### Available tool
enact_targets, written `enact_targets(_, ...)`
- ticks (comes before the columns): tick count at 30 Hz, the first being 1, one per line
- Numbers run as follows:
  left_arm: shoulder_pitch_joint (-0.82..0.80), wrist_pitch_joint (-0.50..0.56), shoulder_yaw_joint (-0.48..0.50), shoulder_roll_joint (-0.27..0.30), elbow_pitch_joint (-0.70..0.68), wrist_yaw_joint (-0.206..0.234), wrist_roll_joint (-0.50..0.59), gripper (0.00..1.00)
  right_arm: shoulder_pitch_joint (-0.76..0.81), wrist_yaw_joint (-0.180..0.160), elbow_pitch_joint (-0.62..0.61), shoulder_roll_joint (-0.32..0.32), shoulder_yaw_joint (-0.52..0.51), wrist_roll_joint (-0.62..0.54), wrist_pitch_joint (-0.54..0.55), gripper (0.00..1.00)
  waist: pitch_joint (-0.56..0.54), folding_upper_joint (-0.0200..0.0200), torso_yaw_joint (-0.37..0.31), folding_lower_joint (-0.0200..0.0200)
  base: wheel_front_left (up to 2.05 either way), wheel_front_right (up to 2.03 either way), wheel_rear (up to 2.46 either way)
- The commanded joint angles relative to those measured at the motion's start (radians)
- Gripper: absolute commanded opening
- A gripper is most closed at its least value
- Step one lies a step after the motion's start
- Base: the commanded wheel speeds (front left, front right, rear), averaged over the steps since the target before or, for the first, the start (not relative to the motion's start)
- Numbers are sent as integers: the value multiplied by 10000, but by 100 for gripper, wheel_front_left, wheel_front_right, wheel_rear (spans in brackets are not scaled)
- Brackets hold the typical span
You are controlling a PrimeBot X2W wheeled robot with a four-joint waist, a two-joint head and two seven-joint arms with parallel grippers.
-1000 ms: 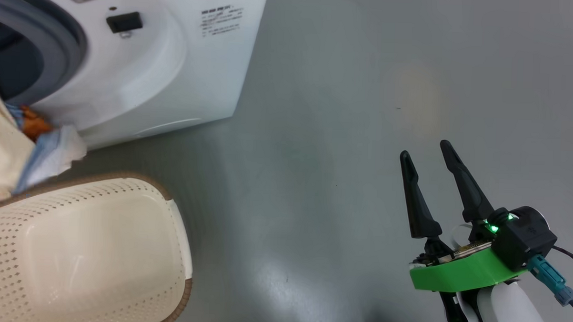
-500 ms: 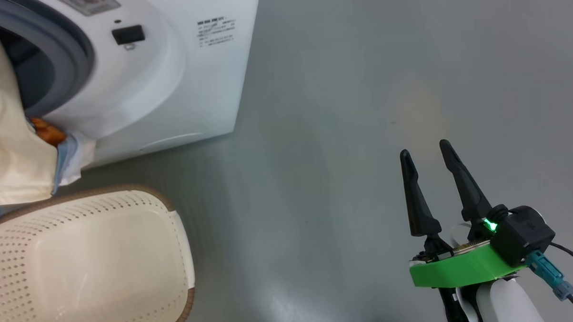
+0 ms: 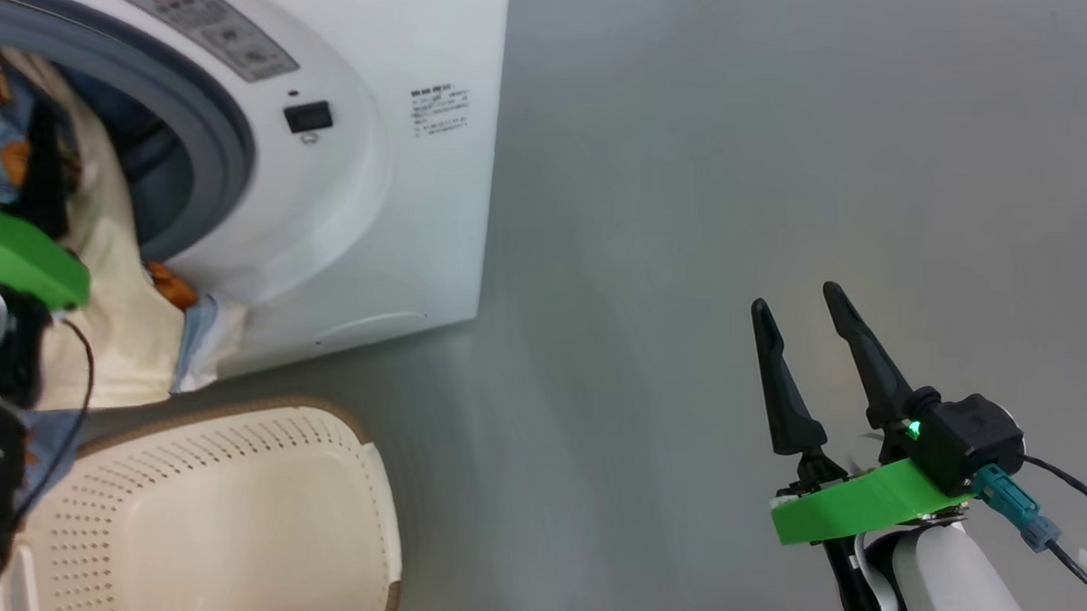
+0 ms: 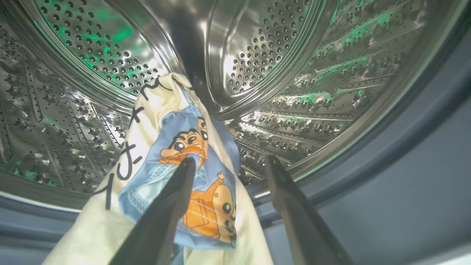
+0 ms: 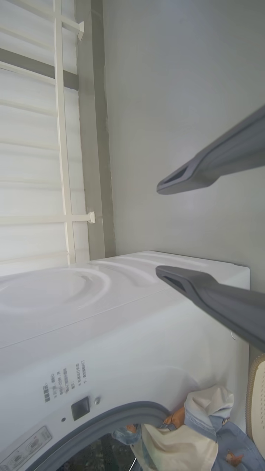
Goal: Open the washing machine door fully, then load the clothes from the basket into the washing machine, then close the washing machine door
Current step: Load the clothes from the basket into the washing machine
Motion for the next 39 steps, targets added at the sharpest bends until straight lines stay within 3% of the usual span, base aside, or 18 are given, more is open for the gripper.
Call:
enact_targets(1,176,-147,159,460,-277,-21,-178,100,-76,75,-99,-47,194,-98,-80,100,-643,0,305,1,0,0,0)
enact_targets(9,1824,-199,651,312,-1618,-21,-152,100,-16,75,553,-47,217,128,-80,100,-1874,0,857,1,0,0,0)
enact_targets(20,4946,-201,2120,-597,-3665,-21,1628,100,594,75,1207,-561,65,806,-80,100,-3801,0,1777,1,0,0,0)
enact_targets(39,8427,-202,4083,-1097,-6330,-18,2854,100,1081,75,1152,-961,41,1464,-80,100,-4716,0,2411,1,0,0,0)
